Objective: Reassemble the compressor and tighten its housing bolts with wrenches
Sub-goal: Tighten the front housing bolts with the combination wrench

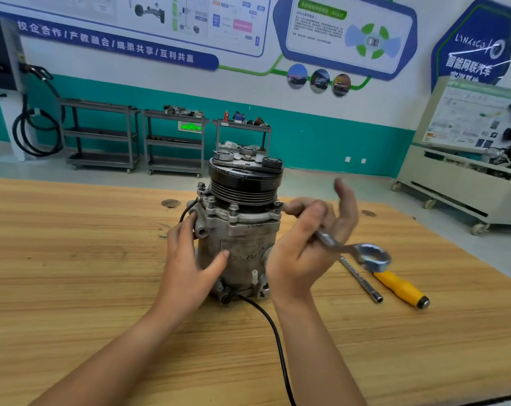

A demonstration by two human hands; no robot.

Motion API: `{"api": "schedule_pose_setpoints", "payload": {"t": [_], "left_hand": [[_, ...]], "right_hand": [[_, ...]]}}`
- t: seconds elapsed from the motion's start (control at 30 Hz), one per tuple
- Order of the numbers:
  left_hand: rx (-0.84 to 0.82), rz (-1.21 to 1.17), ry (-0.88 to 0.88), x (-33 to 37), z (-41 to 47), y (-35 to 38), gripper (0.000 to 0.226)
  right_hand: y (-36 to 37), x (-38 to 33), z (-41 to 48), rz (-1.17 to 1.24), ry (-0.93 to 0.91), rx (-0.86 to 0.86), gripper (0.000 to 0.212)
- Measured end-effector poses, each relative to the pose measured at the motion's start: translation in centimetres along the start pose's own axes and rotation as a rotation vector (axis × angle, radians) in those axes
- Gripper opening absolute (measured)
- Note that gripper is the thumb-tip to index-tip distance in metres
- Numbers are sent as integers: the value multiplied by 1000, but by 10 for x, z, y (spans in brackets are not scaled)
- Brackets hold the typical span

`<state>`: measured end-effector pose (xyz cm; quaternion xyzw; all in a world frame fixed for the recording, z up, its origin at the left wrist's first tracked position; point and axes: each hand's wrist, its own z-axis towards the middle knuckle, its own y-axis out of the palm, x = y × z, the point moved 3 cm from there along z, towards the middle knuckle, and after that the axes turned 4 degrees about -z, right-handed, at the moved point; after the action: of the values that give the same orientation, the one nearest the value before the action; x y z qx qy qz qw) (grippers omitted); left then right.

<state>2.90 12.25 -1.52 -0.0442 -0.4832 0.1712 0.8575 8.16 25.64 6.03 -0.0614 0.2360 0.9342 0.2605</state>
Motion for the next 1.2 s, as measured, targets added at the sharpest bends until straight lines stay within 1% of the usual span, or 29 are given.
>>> {"api": "schedule_pose_setpoints", "payload": {"t": [0.07,0.17,0.2,0.27,0.33,0.43,0.47,0.53,0.57,0.6,0.63,0.7,0.73,0.77,0.83,0.87,0.93,1.0,1.1,1.2], "left_hand": [[-2,0,12,0,-1,0,82],[-9,-8,7,-1,0,0,85],[-10,-12,9,0,1,-1,83],[-15,-5,34,2,2,-1,76],[-19,-10,98,6,4,-1,65],[-25,-15,169,11,5,-1,50],[-24,-17,168,10,5,0,50],[-10,-8,111,4,4,-1,58],[-6,-2,69,2,3,-2,64],[-6,1,37,0,3,-2,71],[-10,3,20,-1,2,-2,76],[-15,7,10,-2,1,-2,80],[-13,11,8,-1,1,-2,81],[-13,14,5,-1,1,-3,81],[-19,14,-2,0,1,-3,81],[-21,15,-2,0,1,-2,81],[-20,22,-1,0,1,-2,81],[-22,27,-3,1,1,-3,81],[-30,26,-6,3,1,-4,80],[-36,26,-6,4,1,-4,80]], "right_hand": [[3,-4,-2,-89,-109,-121,28],[16,-11,-10,-298,-378,-272,42],[22,-12,-12,-341,-401,-295,44],[32,-12,-14,-362,-380,-338,45],[41,-9,-18,-370,-359,-399,46],[53,-6,-25,-422,-401,-485,38],[56,-6,-25,-411,-402,-493,35],[60,-9,-16,-293,-352,-470,37],[59,-12,-7,-208,-295,-426,41],[56,-13,5,-103,-180,-355,43],[52,-11,20,31,22,-264,44],[40,0,50,296,506,-70,45],[31,8,64,429,673,24,46],[23,17,78,542,790,97,49],[10,31,100,718,962,166,58],[6,39,105,756,1043,174,63],[6,55,104,778,1190,165,66],[10,72,96,768,1320,171,65],[17,90,85,704,1431,167,63],[19,102,79,705,1505,161,64]]}}
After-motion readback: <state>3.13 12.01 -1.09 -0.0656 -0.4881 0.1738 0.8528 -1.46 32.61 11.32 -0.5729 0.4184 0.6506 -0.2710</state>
